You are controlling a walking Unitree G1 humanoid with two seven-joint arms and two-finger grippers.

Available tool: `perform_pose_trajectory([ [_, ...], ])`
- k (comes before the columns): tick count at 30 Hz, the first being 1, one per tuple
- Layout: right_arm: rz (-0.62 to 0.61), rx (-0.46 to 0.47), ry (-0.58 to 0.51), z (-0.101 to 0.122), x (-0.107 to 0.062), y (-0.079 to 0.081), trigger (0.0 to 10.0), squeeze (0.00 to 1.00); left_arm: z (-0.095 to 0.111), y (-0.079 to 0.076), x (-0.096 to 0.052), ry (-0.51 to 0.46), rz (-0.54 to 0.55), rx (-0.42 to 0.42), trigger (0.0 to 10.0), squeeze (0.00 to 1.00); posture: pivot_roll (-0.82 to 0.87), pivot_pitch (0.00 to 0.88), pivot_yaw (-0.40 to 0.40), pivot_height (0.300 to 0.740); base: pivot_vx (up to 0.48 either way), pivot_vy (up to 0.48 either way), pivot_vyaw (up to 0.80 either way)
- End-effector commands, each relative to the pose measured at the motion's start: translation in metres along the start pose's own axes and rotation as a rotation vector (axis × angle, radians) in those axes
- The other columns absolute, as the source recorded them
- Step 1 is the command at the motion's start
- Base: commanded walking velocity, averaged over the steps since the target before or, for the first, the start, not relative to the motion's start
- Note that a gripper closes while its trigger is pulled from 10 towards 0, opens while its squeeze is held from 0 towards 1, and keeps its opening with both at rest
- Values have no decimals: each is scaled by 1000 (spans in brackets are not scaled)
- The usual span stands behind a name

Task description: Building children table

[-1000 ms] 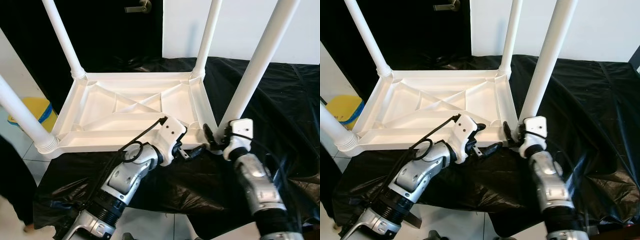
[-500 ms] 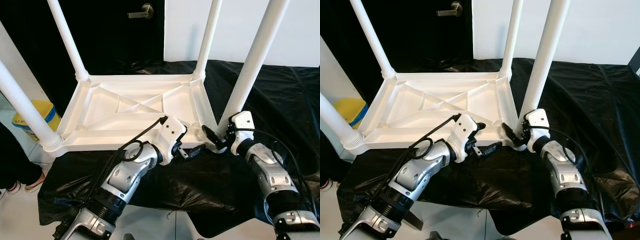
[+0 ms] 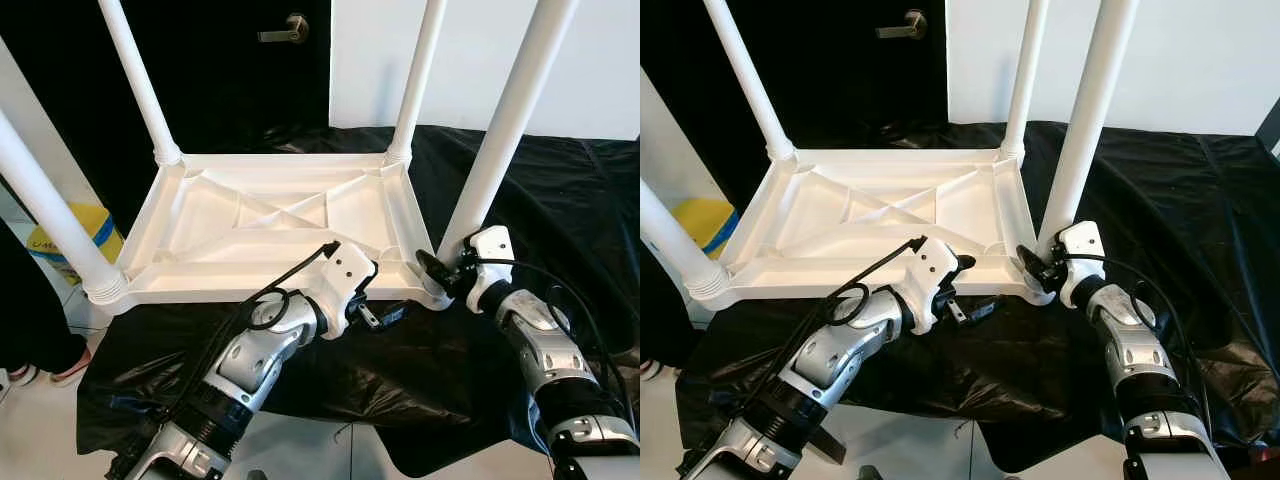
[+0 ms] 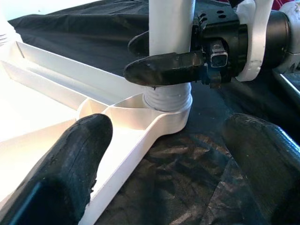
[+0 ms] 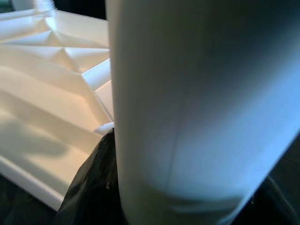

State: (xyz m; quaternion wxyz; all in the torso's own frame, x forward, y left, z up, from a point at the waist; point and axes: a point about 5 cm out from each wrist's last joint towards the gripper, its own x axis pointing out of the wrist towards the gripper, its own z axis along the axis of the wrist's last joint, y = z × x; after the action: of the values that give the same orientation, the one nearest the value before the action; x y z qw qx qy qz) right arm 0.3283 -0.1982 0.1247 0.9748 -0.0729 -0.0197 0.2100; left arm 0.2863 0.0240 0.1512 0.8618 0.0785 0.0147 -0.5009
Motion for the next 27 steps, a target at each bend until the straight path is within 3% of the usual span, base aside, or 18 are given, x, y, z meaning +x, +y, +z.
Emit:
perform_pose_trajectory([
  [1, -40, 18, 39, -10, -5, 1, 10000, 0, 3, -9, 0, -12, -113, 18, 10000, 0, -86, 7, -16, 740, 0, 0, 0],
  [3, -67, 19, 42, -12, -6, 1, 10000, 0, 3, -10, 1, -13, -114, 17, 10000, 0, -84, 13, -17, 740, 0, 0, 0],
  [9, -304, 73, 66, -22, -16, 8, 10000, 0, 2, -13, -1, -14, -111, 0, 10000, 0, -88, 45, -11, 740, 0, 0, 0],
  [19, -542, 101, 86, -27, -24, 20, 10000, 0, 1, -15, -3, -9, -114, -6, 10000, 0, -90, 70, -7, 740, 0, 0, 0],
  [21, -675, 111, 90, -27, -27, 27, 10000, 0, 1, -15, -4, -8, -112, -10, 10000, 0, -88, 79, -3, 740, 0, 0, 0],
  [22, -675, 111, 90, -27, -27, 27, 10000, 0, 1, -15, -4, -8, -112, -10, 10000, 0, -88, 79, -3, 740, 0, 0, 0],
  [24, -721, 145, 97, -26, -25, 43, 10000, 0, 1, -16, -5, -6, -112, -15, 10000, 0, -90, 87, 0, 740, 0, 0, 0],
  [27, -690, 153, 93, -24, -24, 50, 10000, 0, 0, -18, -5, -5, -117, -20, 10000, 0, -86, 96, 0, 740, 0, 0, 0],
])
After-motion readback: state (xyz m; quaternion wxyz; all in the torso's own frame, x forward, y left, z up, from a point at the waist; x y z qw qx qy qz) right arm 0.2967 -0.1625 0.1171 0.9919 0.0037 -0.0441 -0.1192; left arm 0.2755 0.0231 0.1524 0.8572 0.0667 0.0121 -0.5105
